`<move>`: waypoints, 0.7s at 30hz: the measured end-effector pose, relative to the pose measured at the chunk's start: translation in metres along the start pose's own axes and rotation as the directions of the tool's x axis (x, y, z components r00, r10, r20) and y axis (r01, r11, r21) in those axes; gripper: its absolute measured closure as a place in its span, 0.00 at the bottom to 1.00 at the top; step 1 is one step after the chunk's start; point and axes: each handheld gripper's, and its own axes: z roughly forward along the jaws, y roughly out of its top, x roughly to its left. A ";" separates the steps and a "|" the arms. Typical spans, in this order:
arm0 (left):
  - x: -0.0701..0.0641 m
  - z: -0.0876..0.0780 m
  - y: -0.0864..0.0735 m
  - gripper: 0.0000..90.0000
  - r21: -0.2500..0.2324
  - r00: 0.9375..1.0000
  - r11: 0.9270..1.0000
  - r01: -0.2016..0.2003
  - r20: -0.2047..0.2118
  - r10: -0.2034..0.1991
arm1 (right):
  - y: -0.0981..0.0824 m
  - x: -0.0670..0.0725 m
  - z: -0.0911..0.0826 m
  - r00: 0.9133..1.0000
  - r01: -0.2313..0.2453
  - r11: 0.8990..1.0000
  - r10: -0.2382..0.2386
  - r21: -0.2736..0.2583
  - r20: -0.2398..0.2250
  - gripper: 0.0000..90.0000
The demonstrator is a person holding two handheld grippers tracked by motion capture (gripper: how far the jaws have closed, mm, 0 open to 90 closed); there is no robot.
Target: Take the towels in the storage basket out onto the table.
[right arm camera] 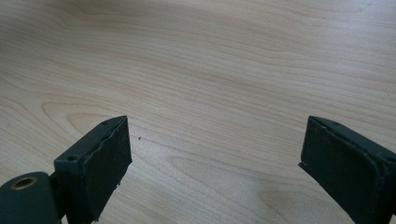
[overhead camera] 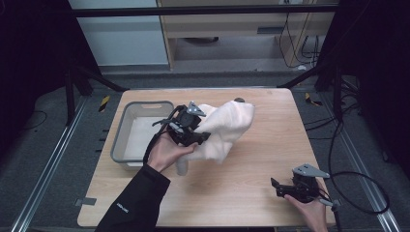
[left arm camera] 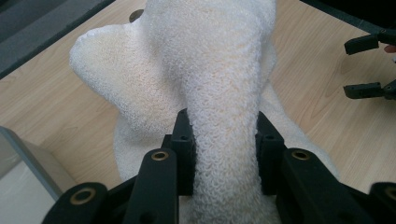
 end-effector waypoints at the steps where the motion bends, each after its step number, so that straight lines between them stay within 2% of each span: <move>1: -0.001 0.002 0.000 0.75 0.004 1.000 1.000 -0.001 0.002 0.001 | 0.000 0.000 0.000 1.000 -0.001 1.000 0.001 0.001 -0.001 0.09; 16: -0.009 0.033 -0.002 0.75 0.025 1.000 1.000 -0.012 0.007 0.012 | 0.000 0.000 0.000 1.000 0.005 1.000 -0.005 0.003 -0.001 0.09; 21: -0.011 0.041 -0.004 0.75 0.035 1.000 0.999 -0.023 0.022 0.022 | 0.000 0.000 0.001 1.000 0.005 1.000 -0.005 0.004 -0.002 0.09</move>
